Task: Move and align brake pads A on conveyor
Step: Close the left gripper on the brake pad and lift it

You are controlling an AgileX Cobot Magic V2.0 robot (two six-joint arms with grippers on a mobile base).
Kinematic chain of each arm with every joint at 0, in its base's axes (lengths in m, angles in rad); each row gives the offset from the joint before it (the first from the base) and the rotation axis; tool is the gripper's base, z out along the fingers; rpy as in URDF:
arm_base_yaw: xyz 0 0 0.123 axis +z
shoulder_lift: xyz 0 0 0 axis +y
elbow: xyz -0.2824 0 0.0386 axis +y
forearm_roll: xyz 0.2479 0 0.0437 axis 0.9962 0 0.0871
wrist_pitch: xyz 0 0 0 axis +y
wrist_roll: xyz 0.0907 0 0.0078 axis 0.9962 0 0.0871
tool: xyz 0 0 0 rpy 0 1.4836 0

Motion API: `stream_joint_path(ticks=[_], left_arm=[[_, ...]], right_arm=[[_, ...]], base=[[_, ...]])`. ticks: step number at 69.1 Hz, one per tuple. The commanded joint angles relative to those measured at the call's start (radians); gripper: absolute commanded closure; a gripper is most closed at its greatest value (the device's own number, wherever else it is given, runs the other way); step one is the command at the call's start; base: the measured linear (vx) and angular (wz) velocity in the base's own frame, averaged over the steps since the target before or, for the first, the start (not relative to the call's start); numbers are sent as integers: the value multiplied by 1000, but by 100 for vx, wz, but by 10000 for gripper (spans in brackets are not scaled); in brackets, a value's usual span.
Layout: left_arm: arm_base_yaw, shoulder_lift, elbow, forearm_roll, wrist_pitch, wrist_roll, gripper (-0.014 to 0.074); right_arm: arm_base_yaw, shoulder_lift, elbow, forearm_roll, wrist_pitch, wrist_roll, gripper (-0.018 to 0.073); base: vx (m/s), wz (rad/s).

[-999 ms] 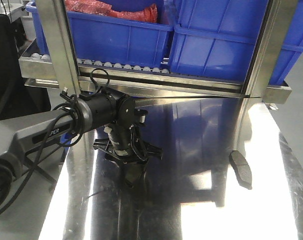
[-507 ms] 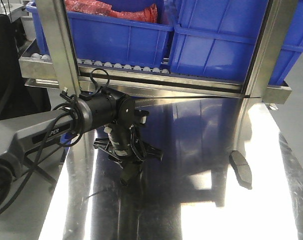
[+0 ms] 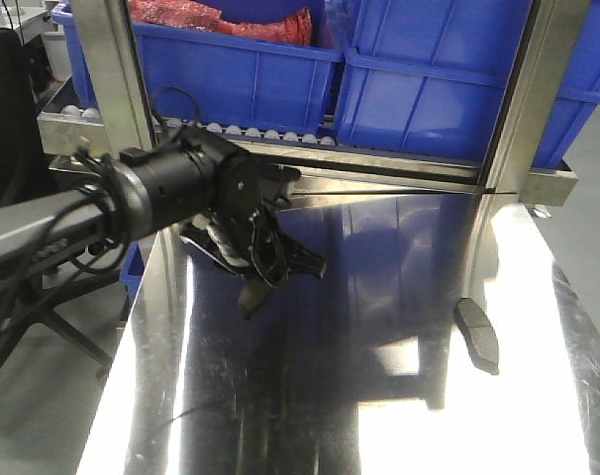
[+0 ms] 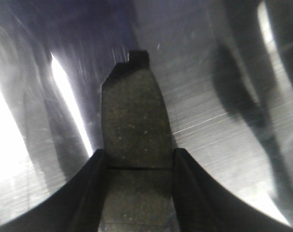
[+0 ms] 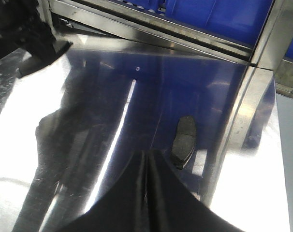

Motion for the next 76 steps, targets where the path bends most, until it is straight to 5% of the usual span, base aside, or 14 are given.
stream_joint_path(ticks=[1, 34, 55, 76], left_arm=[[-5, -131, 7, 18, -70, 1, 467], [-5, -665, 569, 35, -312, -1, 467], [-5, -982, 855, 40, -353, -3, 467], [-5, -1352, 1189, 40, -554, -3, 467]], right_arm=[[-3, 9, -26, 1, -68, -7, 567], [-3, 9, -26, 1, -68, -7, 567], [-3, 9, -26, 1, -68, -7, 567], [-3, 9, -26, 1, -68, -7, 567]], base=[[0, 0], [0, 0], [0, 0], [0, 0]])
